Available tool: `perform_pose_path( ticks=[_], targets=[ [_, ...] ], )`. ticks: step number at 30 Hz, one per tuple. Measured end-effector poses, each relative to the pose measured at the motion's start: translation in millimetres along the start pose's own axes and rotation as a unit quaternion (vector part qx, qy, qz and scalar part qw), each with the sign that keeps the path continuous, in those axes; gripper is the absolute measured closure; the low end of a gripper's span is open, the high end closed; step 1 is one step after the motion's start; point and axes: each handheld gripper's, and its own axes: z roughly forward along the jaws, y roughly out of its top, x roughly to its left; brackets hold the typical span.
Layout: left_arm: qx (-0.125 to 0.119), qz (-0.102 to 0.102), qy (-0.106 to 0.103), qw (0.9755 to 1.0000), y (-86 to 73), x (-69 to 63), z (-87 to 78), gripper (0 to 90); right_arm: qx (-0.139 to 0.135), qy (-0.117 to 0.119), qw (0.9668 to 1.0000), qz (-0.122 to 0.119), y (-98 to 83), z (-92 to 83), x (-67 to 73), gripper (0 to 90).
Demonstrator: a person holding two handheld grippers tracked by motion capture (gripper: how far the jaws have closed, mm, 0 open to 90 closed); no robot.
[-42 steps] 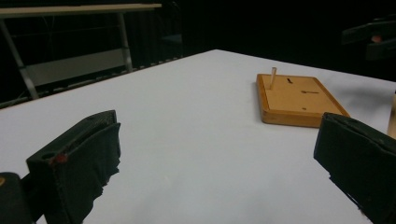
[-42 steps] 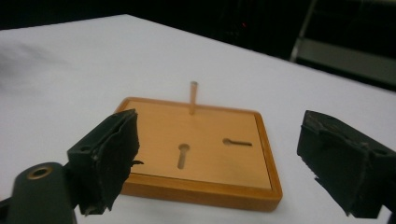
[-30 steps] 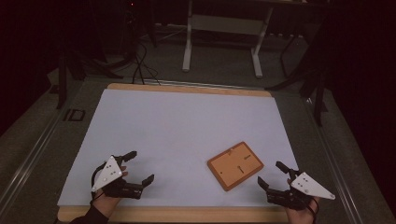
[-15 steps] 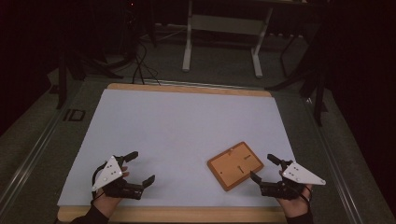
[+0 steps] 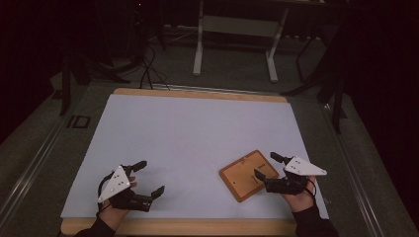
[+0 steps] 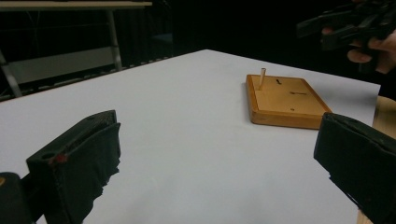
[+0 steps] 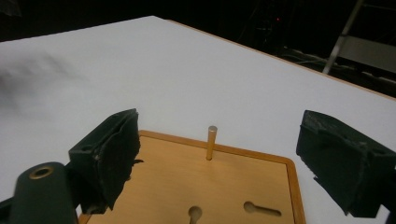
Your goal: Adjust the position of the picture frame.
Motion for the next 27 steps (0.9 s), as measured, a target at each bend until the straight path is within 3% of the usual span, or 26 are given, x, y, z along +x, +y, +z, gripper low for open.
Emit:
perform_pose_path(
  ticks=[6, 8, 12, 16, 22, 27],
  targets=[
    [0.001, 0.003, 0.000, 1.0000, 0.1, -0.6, -0.1, 0.9, 0.014, 0.017, 0.9997, 0.006, -2.9, 16.8, -2.9, 18.1],
    [0.002, 0.002, -0.002, 1.0000, 0.0, -0.8, 0.0, 0.9, 0.018, 0.007, 0.9998, 0.004, -4.4, 22.5, -2.9, 21.8],
    [0.001, -0.004, -0.005, 1.0000, -0.1, -0.3, 0.2, 0.9, 0.035, 0.016, 0.9992, 0.007, -7.6, 33.9, -4.0, 20.8],
    [-0.003, -0.010, -0.006, 0.9999, 0.2, 0.6, -0.6, 0.9, 0.043, 0.007, 0.9990, -0.013, -11.8, 42.1, -2.8, 23.6],
    [-0.003, -0.009, -0.007, 0.9999, 0.2, 0.6, -0.9, 0.9, 0.080, 0.024, 0.9961, 0.027, -18.0, 55.6, -10.1, 24.8],
    [-0.002, -0.010, -0.009, 0.9999, 0.1, 0.8, -0.9, 0.9, 0.100, 0.019, 0.9942, 0.034, -21.2, 63.8, -12.2, 37.4]
  ],
)
